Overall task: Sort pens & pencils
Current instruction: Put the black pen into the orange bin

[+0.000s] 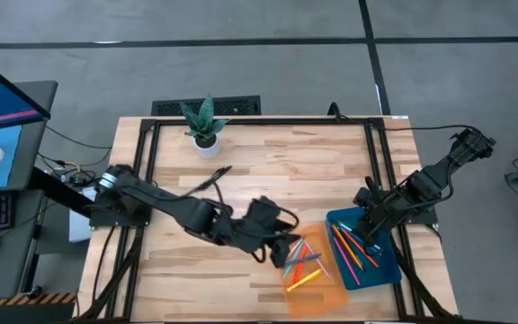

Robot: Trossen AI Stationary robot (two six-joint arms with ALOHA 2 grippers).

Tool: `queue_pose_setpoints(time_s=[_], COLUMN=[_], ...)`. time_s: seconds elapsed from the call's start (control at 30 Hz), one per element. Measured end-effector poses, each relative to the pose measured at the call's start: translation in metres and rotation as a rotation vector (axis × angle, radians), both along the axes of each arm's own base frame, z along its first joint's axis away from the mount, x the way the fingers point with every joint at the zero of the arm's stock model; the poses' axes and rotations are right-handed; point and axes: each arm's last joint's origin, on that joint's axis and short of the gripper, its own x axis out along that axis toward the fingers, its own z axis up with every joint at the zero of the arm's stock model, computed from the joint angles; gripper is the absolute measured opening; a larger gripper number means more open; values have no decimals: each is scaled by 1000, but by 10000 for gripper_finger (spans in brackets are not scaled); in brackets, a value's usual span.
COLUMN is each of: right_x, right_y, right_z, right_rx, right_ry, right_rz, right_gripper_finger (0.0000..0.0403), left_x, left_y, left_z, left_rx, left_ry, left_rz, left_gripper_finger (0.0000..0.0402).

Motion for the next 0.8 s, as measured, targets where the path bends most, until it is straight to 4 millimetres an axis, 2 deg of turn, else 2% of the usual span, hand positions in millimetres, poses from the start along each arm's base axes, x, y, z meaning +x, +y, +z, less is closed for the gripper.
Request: queue_pose_setpoints(time_s=[0.17, 0.4, 0.53, 0.67, 0.8], right_x=[0, 1, 1, 1, 1], right_y=[0, 0, 0, 0, 0], right_z=[0, 0, 0, 0, 1], right_rx=[-13, -24, -22, -33, -48], right_ry=[-9, -18, -22, -29, -41], right_rz=[-6, 14, 15, 10, 45], right_gripper_finger=[221, 221, 221, 221, 221], left_x=[-23, -48, -65, -78, -86], left_y=[12, 10, 20, 33, 50], left_z=[19, 40, 55, 56, 46], left_rx=[54, 63, 72, 69, 34], left_ry=[29, 1, -6, 66, 214], left_rz=[70, 79, 103, 156, 213], left_gripper_finger=[178, 178, 178, 178, 178])
